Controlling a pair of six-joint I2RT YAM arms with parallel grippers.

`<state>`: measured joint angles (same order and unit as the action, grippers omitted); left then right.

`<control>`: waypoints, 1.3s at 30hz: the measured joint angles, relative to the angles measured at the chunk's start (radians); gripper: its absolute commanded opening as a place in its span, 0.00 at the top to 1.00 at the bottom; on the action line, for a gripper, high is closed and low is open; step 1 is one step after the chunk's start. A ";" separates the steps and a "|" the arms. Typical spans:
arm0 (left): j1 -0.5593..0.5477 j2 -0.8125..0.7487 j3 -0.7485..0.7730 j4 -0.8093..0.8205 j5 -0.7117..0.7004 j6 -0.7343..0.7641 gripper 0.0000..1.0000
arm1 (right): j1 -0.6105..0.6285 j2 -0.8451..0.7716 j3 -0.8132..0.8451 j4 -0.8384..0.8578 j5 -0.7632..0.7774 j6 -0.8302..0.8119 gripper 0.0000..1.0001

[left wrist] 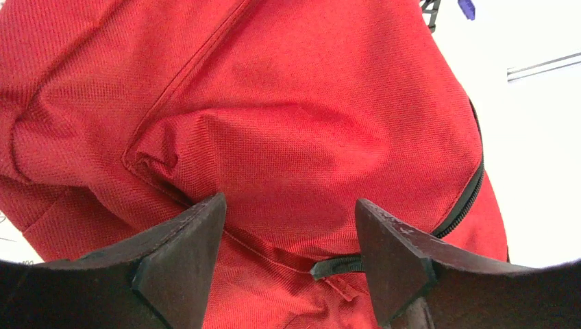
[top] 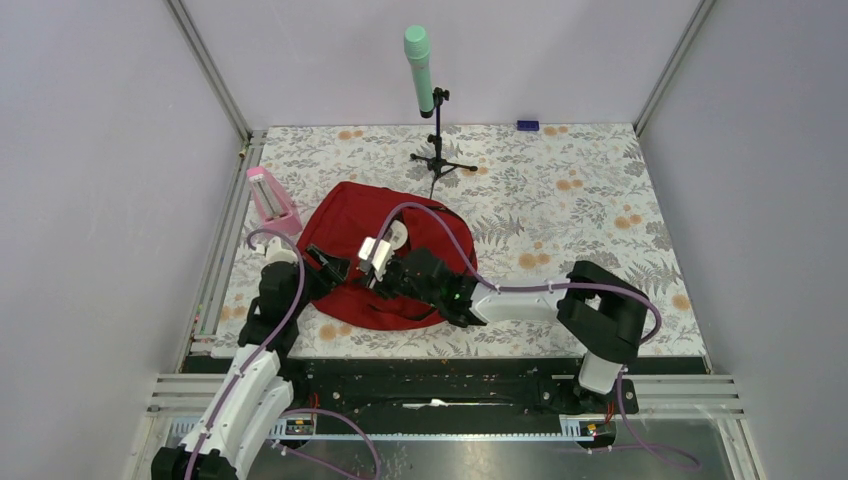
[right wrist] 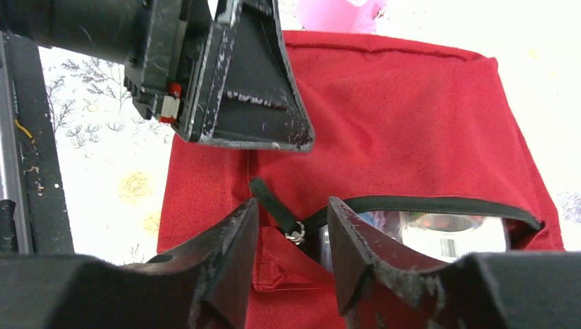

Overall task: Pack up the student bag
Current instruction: Zip the student bag at the center of the board.

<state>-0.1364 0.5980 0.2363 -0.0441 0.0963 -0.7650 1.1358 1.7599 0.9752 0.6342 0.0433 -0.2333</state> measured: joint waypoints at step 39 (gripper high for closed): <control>0.002 -0.077 -0.002 -0.071 -0.024 0.030 0.40 | -0.006 0.190 0.333 -0.574 -0.173 -0.459 0.62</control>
<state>-0.1345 0.5209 0.2340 -0.1150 0.0723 -0.7353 1.1294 1.9503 1.3079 0.0605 -0.1299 -0.6922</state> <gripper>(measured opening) 0.610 0.382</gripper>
